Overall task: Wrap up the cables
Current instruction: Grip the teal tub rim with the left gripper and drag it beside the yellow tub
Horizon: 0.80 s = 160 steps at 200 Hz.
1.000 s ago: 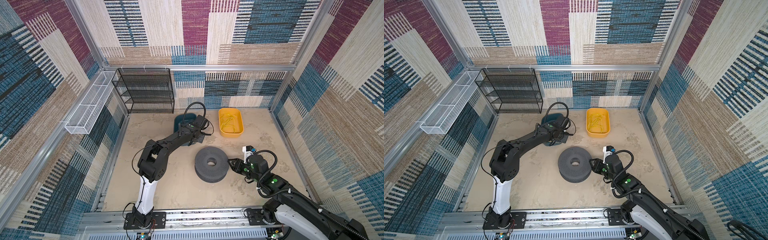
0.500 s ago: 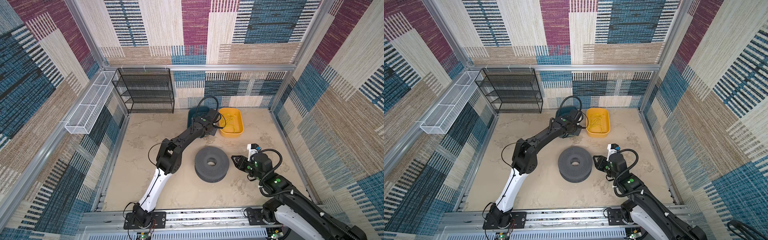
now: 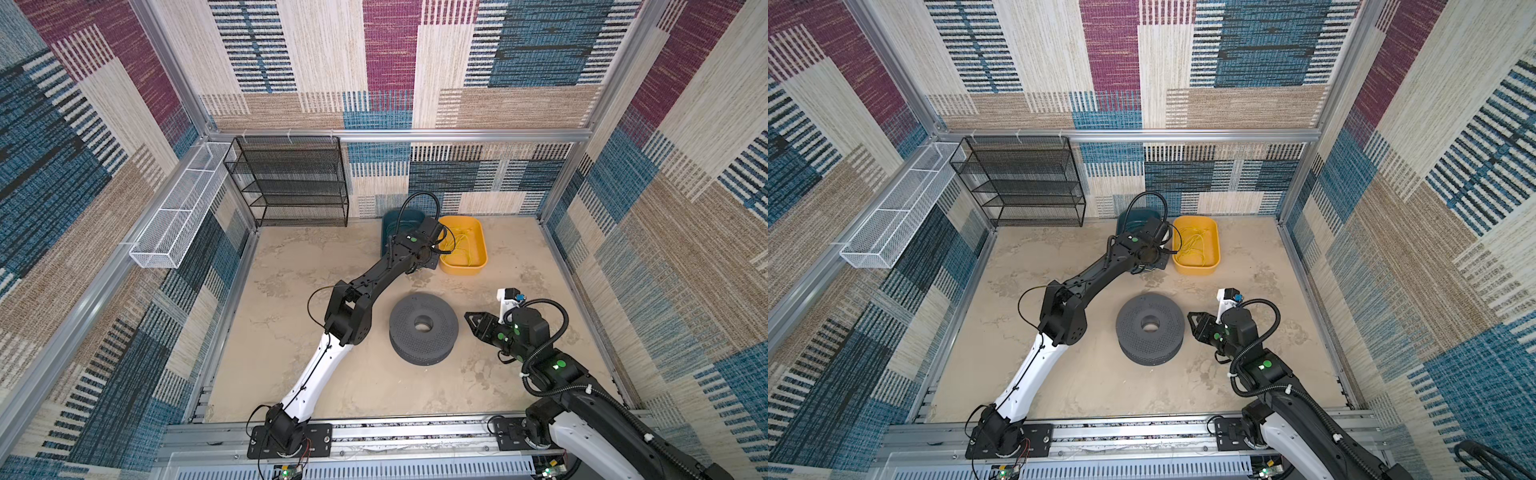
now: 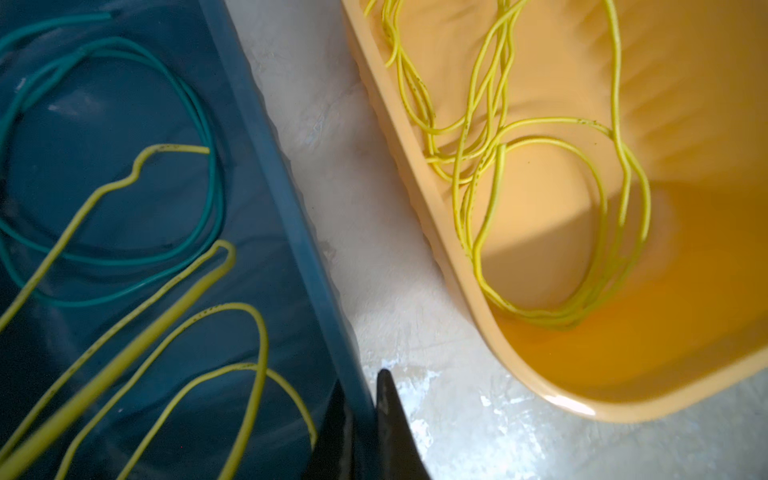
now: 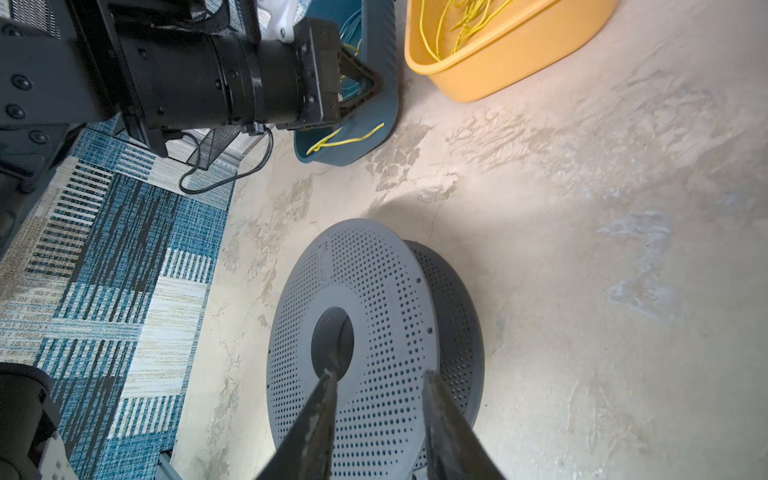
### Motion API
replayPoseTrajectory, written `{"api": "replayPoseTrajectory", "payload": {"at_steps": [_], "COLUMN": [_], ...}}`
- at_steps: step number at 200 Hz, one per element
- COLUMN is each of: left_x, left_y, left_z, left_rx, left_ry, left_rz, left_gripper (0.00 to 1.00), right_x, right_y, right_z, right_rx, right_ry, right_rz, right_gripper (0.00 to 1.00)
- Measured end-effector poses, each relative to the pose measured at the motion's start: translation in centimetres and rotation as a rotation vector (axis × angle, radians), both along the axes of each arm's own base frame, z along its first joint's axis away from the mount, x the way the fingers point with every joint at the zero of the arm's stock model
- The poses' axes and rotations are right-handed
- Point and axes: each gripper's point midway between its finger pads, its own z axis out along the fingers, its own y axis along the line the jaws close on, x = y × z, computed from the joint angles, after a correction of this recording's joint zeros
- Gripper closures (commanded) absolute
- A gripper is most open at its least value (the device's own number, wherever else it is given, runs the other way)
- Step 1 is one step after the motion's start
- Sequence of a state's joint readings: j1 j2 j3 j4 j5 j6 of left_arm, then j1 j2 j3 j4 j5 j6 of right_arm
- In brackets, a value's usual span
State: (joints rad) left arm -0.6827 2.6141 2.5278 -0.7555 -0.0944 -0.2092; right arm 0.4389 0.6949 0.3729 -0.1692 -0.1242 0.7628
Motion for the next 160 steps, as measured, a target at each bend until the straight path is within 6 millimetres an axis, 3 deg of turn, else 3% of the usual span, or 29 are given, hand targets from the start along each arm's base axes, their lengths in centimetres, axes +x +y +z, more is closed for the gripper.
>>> {"api": "replayPoseTrajectory", "payload": {"at_steps": [21,56,99,121,141,160], "left_x": [-0.3,-0.7,-0.9,-2.0,-3.3,-3.8], "left_y": [-0.7,-1.2,-1.5,-1.3,0.5,4.8], "left_z": [0.2,1.3,7.6,10.5,12.1,11.7], "left_rx": [-0.046,-0.082,-0.176,-0.219,-0.222,-0.208], "left_ry": [0.023,0.03,-0.033,-0.044,-0.049,-0.033], "left_rz": [-0.005,-0.017,-0.03,-0.056,-0.052,-0.001], "left_gripper": [0.71,0.61,0.57,0.55,0.45,0.42], "right_x": [-0.1,-0.2,-0.3,-0.3,-0.1,0.1], "right_y": [0.0,0.0,0.1,0.1,0.2,0.3], "right_z": [-0.2,-0.1,-0.1,0.0,0.3,0.4], "right_rx": [-0.001,0.001,0.004,0.003,0.003,-0.007], "right_ry": [0.009,0.008,0.009,0.01,0.008,0.003], "right_rz": [0.004,0.005,0.011,0.01,0.011,0.018], "right_gripper": [0.63,0.63,0.62,0.62,0.6,0.53]}}
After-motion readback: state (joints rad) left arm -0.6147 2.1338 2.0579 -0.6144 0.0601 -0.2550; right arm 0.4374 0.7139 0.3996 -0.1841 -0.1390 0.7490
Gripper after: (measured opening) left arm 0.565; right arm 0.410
